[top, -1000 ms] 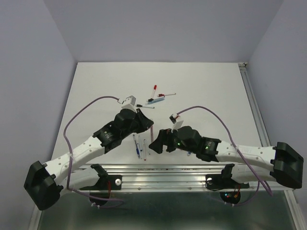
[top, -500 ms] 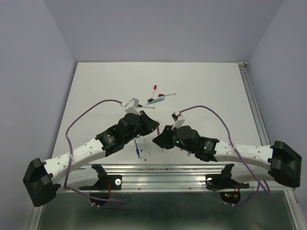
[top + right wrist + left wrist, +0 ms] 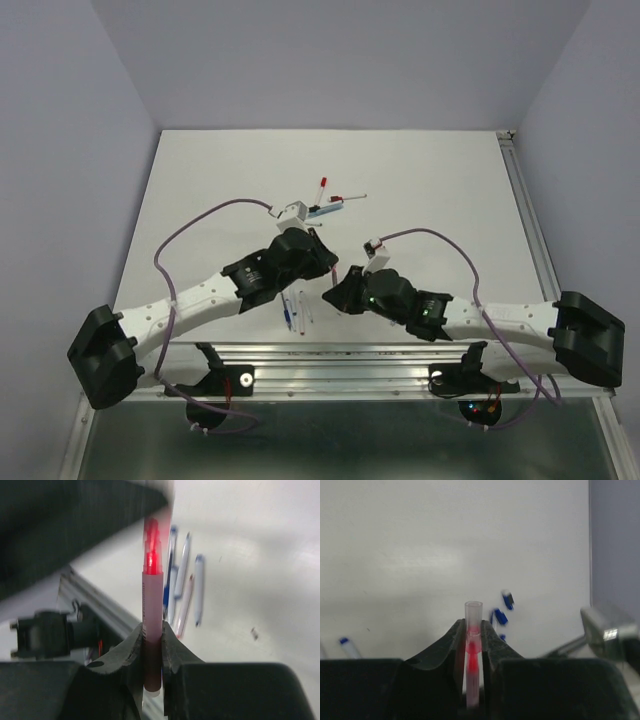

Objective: Open the pen caps

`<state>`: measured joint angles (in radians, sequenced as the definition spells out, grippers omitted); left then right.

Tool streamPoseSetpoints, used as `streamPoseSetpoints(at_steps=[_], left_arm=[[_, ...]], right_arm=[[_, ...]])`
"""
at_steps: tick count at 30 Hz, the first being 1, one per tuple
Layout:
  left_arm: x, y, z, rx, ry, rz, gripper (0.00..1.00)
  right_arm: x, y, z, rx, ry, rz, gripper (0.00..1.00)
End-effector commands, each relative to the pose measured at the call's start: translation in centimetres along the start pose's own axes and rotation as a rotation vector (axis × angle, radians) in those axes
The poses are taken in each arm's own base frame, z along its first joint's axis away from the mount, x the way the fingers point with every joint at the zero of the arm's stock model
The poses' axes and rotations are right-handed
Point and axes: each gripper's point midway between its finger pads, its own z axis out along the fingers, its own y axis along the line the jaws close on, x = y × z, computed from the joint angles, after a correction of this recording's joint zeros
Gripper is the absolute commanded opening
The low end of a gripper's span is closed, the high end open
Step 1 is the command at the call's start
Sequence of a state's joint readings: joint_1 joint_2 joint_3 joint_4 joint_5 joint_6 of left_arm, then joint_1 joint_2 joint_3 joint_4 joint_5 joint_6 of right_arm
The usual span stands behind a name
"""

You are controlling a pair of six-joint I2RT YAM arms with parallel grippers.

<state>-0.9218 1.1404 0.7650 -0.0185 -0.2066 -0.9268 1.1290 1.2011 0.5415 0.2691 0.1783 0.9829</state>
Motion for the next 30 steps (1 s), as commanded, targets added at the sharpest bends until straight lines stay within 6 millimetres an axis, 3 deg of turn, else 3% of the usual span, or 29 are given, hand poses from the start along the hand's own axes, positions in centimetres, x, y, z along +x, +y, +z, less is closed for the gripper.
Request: streamPoseSetpoints(at_steps=[1, 6, 10, 11, 13, 15, 16, 21, 23, 26, 30], left_arm=[[-11.6, -1.8, 1.3, -0.011, -0.366, -0.050, 0.00], [-15.3, 1.1, 2.5, -0.087, -0.427, -0.080, 0.00], [-15.7, 3.2, 1.5, -0.125, -0.442, -0.082, 0.00], [-16.2, 3.5, 0.5, -0.125, -0.469, -0.090, 0.00], [-15.1, 5.1, 0.0, -0.157, -0.453, -0.084, 0.00], [-14.6, 5.5, -1.1, -0.151, -0.449, -0.088, 0.00], [-13.2, 6.8, -1.1, -0.179, -0.415, -0.086, 0.00], [-9.6, 8.7, -2.0, -0.177, -0.320, -0.091, 0.00], [-9.1, 8.8, -2.2, -0.167, -0.302, -0.098, 0.00], [-8.7, 8.6, -2.5, -0.147, -0.291, -0.091, 0.00], [-8.6, 9.4, -2.8, -0.188, -0.287, -0.069, 0.00]], right_arm=[[10.0, 4.7, -3.3, -0.206, 0.344, -0.044, 0.01], [11.8, 5.6, -3.1, -0.234, 0.375, -0.034, 0.01], [10.7, 4.5, -2.3, -0.156, 0.311, -0.043, 0.01], [10.2, 3.3, -1.9, -0.092, 0.279, -0.061, 0.01], [9.1, 3.1, -1.5, -0.049, 0.236, -0.091, 0.01], [7.8, 1.0, -1.0, 0.058, 0.201, -0.112, 0.01], [7.1, 0.8, -0.7, 0.073, 0.187, -0.119, 0.01], [4.8, -1.7, 1.0, 0.189, 0.148, -0.167, 0.04], [4.1, -1.6, 1.7, 0.194, 0.140, -0.185, 0.05], [3.2, -3.4, 2.9, 0.267, 0.150, -0.210, 0.08], [2.5, -4.3, 4.7, 0.293, 0.175, -0.227, 0.11]])
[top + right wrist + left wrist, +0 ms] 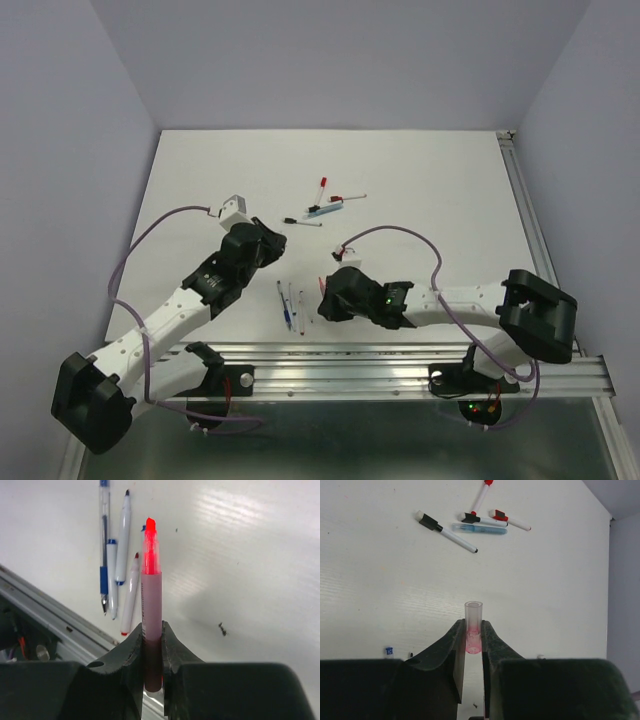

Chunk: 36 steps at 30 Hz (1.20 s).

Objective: Open the pen caps

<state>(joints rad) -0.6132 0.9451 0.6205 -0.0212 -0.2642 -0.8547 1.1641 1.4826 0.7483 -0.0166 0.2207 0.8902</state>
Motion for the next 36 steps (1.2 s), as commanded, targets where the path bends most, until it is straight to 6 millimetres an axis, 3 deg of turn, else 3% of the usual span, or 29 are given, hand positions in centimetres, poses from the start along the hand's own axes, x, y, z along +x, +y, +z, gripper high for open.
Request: streamPoseSetpoints(at_steps=[1, 7, 15, 21, 28, 36], left_arm=[[-0.7, 0.1, -0.5, -0.006, -0.020, 0.019, 0.00], [-0.7, 0.3, -0.4, -0.017, -0.014, 0.032, 0.00], [-0.7, 0.3, -0.5, -0.021, -0.013, 0.040, 0.00], [-0.8, 0.3, -0.6, -0.022, -0.014, 0.039, 0.00], [-0.6, 0.0, -0.5, -0.011, 0.002, 0.050, 0.00], [-0.4, -0.7, -0.5, 0.015, 0.019, 0.050, 0.00]], right_arm=[[-2.3, 0.9, 1.0, 0.005, -0.018, -0.047, 0.11], [-1.7, 0.0, 2.8, 0.075, 0.032, -0.086, 0.17], [-0.8, 0.1, 3.8, 0.090, 0.078, -0.090, 0.25], [-0.6, 0.3, 3.8, 0.080, 0.088, -0.084, 0.35], [-0.5, 0.4, 3.7, 0.078, 0.098, -0.078, 0.35], [-1.5, 2.9, 2.5, -0.040, 0.076, -0.081, 0.36]])
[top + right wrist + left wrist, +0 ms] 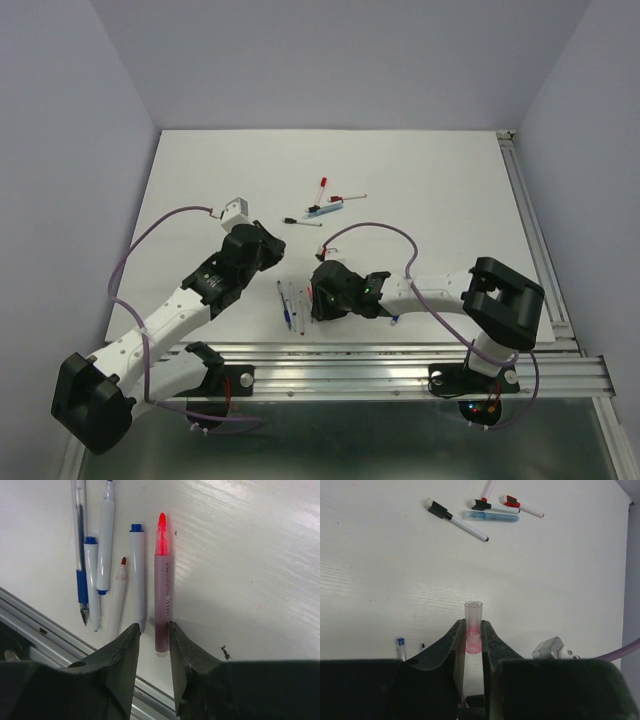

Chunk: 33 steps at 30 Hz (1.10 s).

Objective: Open the pen caps

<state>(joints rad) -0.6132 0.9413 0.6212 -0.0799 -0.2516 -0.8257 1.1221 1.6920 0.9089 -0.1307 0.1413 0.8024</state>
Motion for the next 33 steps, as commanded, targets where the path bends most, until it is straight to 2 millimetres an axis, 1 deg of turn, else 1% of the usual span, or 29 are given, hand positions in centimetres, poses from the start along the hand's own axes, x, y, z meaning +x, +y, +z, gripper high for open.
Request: streamPoseSetpoints(at_steps=[1, 5, 9, 10, 11, 12, 13, 14, 15, 16, 17, 18, 20, 21, 22, 23, 24, 25, 26, 27, 28, 29, 30, 31, 32, 33], left_arm=[[-1.4, -1.8, -0.3, 0.049, -0.022, 0.005, 0.00], [-1.3, -2.3, -0.3, 0.069, -0.013, 0.008, 0.00], [-0.7, -2.8, -0.2, 0.089, 0.022, 0.016, 0.00], [-0.5, -2.9, -0.1, 0.094, 0.030, 0.022, 0.00], [-0.3, -3.2, -0.1, 0.110, 0.044, 0.024, 0.00], [-0.1, -3.2, 0.0, 0.116, 0.053, 0.028, 0.00], [0.1, -3.5, 0.0, 0.127, 0.066, 0.029, 0.00], [0.5, -4.0, -0.1, 0.158, 0.085, 0.033, 0.00], [0.9, -4.1, 0.1, 0.168, 0.103, 0.037, 0.00], [1.1, -4.6, 0.1, 0.195, 0.108, 0.040, 0.00], [1.4, -4.9, 0.2, 0.212, 0.121, 0.052, 0.00], [2.3, -5.2, 0.2, 0.237, 0.163, 0.067, 0.00], [3.0, -5.6, 0.4, 0.252, 0.185, 0.085, 0.00], [3.7, -5.6, 0.6, 0.255, 0.211, 0.096, 0.00], [4.3, -5.9, 0.5, 0.267, 0.226, 0.110, 0.00], [4.6, -6.5, 0.5, 0.279, 0.233, 0.120, 0.00], [5.7, -6.9, 0.5, 0.291, 0.259, 0.144, 0.00], [6.2, -7.3, 0.3, 0.299, 0.270, 0.156, 0.00], [6.6, -8.0, 0.2, 0.314, 0.279, 0.168, 0.00], [7.5, -8.2, 0.4, 0.317, 0.298, 0.185, 0.00], [8.7, -9.4, -0.2, 0.355, 0.321, 0.217, 0.00], [9.3, -9.9, -0.2, 0.366, 0.334, 0.230, 0.00], [10.8, -9.9, 0.0, 0.367, 0.373, 0.255, 0.00], [11.6, -10.0, 0.0, 0.376, 0.396, 0.274, 0.00], [12.7, -10.7, -0.4, 0.402, 0.423, 0.293, 0.00], [14.2, -10.5, -0.2, 0.402, 0.470, 0.310, 0.00]], right_arm=[[-3.1, 4.0, -2.2, -0.144, -0.077, -0.001, 0.36], [-3.7, 4.1, -2.9, -0.146, -0.101, 0.005, 0.39], [-4.3, 3.4, -3.9, -0.118, -0.132, 0.036, 0.39], [-4.6, 2.9, -4.1, -0.096, -0.155, 0.046, 0.43], [-4.7, 2.3, -4.8, -0.077, -0.166, 0.069, 0.46], [-4.8, 1.8, -5.1, -0.058, -0.181, 0.086, 0.52], [-5.4, 0.9, -5.4, -0.018, -0.216, 0.105, 0.58], [-5.2, 0.0, -6.3, 0.012, -0.225, 0.137, 0.67], [-5.3, -0.7, -6.7, 0.037, -0.236, 0.154, 0.80], [-5.7, -1.5, -7.2, 0.073, -0.267, 0.195, 1.00], [-5.6, -2.1, -7.6, 0.095, -0.275, 0.209, 1.00], [-5.7, -3.5, -8.6, 0.150, -0.297, 0.222, 1.00], [-5.6, -4.9, -9.5, 0.203, -0.322, 0.281, 1.00], [-5.2, -6.2, -10.5, 0.242, -0.328, 0.296, 1.00], [-5.0, -7.0, -11.0, 0.268, -0.341, 0.311, 1.00], [-5.4, -7.9, -11.6, 0.290, -0.380, 0.345, 1.00], [-5.2, -9.0, -12.4, 0.315, -0.410, 0.374, 1.00], [-5.2, -9.6, -13.0, 0.324, -0.428, 0.394, 1.00], [-4.8, -10.7, -13.5, 0.356, -0.434, 0.403, 1.00], [-4.7, -11.2, -14.0, 0.365, -0.449, 0.423, 1.00], [-5.0, -11.8, -14.9, 0.362, -0.488, 0.471, 1.00], [-4.9, -12.2, -15.3, 0.366, -0.499, 0.482, 1.00], [-4.7, -12.8, -15.9, 0.376, -0.506, 0.487, 1.00], [-4.8, -13.2, -16.3, 0.381, -0.524, 0.513, 1.00], [-4.6, -13.7, -17.0, 0.381, -0.532, 0.523, 1.00], [-4.5, -14.0, -17.3, 0.383, -0.540, 0.532, 1.00]])
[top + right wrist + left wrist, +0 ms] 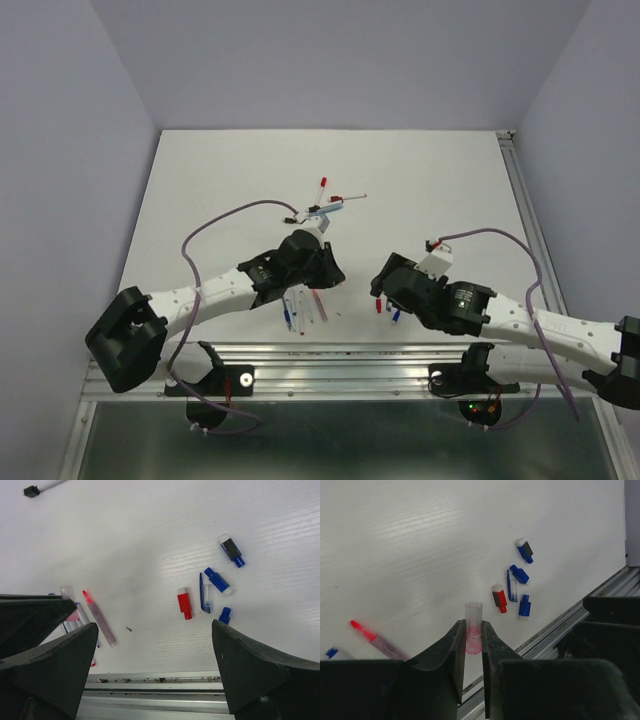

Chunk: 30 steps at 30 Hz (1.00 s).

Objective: Open the pen caps

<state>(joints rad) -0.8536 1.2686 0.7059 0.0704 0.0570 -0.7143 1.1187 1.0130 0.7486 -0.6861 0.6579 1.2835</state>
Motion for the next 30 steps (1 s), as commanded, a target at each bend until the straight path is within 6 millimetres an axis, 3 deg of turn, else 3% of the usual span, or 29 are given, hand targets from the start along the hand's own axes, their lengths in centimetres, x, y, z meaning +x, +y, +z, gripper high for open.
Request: streamPoseSetpoints(at_steps=[1, 4, 9, 17, 27, 29, 30], left_arm=[[1.1, -3.7, 1.2, 0.116, 0.053, 0.082, 0.00], [4.0, -4.8, 2.1, 0.138, 0.127, 0.124, 0.00], [7.0, -6.0, 3.4, 0.154, 0.211, 0.169, 0.00], [8.3, -6.7, 5.6, 0.126, 0.241, 0.180, 0.00], [8.9, -6.3, 7.5, 0.091, 0.263, 0.178, 0.33], [8.6, -6.2, 7.6, 0.073, 0.255, 0.178, 0.45], [8.5, -6.1, 7.7, 0.066, 0.253, 0.181, 0.45]], right_arm=[[-2.5, -3.6, -0.7, 0.089, -0.120, 0.080, 1.00], [-2.9, -4.0, -1.3, 0.076, -0.126, 0.094, 1.00], [-3.0, -4.1, -1.4, 0.075, -0.131, 0.086, 1.00], [-3.2, -3.3, -1.3, 0.048, -0.137, 0.090, 1.00], [-3.4, -2.9, -1.6, 0.015, -0.136, 0.091, 1.00], [-3.4, -3.0, -1.6, 0.014, -0.137, 0.090, 1.00], [-3.4, -2.9, -1.7, 0.011, -0.137, 0.093, 1.00]])
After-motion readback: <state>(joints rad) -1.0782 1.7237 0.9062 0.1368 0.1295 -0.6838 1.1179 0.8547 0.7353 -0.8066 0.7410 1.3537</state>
